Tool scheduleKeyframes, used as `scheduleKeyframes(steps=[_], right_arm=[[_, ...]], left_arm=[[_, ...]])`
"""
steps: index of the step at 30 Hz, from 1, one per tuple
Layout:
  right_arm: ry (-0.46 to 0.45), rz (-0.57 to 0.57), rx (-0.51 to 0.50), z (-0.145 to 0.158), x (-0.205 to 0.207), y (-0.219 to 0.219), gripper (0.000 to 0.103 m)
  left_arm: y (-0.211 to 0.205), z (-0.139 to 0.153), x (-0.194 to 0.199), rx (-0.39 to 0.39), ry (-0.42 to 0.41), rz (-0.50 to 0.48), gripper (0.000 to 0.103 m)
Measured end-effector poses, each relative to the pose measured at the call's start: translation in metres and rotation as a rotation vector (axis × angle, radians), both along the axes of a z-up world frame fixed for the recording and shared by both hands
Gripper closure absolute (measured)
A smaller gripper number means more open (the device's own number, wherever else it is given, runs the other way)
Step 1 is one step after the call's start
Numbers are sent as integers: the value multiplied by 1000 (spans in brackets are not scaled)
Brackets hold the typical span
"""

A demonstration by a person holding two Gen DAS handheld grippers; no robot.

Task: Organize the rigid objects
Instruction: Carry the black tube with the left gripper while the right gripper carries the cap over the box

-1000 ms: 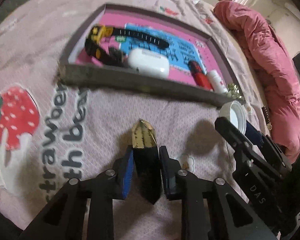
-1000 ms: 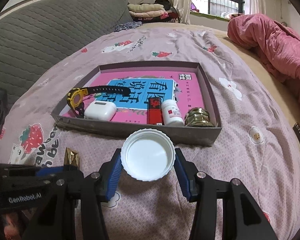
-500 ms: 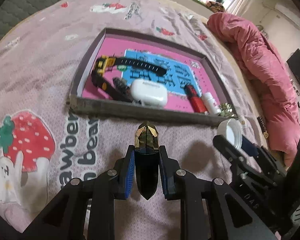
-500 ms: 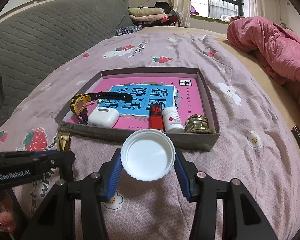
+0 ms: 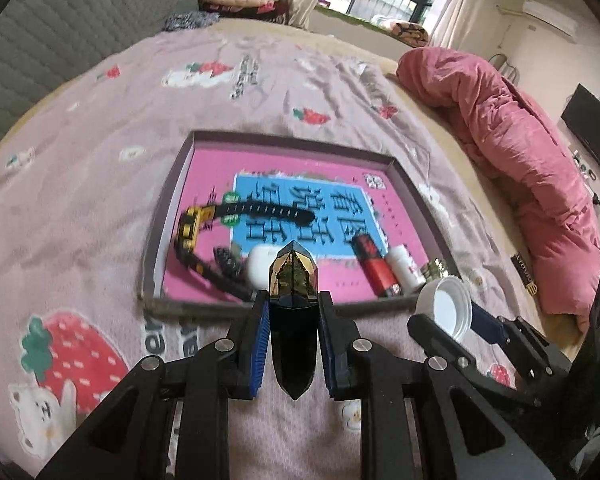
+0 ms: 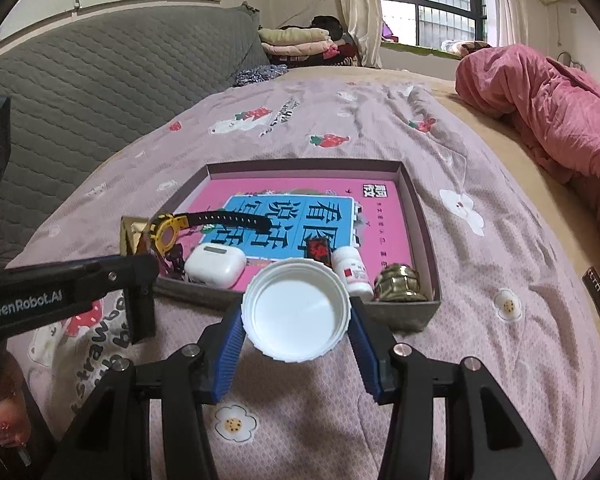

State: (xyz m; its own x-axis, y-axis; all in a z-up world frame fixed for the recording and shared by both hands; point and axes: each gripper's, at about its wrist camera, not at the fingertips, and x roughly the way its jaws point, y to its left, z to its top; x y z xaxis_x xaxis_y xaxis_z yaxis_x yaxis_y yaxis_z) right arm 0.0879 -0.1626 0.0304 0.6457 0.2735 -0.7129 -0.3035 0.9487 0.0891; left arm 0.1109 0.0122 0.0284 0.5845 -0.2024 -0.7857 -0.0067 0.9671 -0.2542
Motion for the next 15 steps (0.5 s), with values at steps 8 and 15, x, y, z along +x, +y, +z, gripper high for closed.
scheduleKeyframes(steps=[8,15], right_arm=[[-22,-8,-6,8,11,0,53],[-53,-17,-6,19,21,4,53]], left_arm=[[3,9,17,37,-42,-2,80],[11,8,34,68,-57,14,80]])
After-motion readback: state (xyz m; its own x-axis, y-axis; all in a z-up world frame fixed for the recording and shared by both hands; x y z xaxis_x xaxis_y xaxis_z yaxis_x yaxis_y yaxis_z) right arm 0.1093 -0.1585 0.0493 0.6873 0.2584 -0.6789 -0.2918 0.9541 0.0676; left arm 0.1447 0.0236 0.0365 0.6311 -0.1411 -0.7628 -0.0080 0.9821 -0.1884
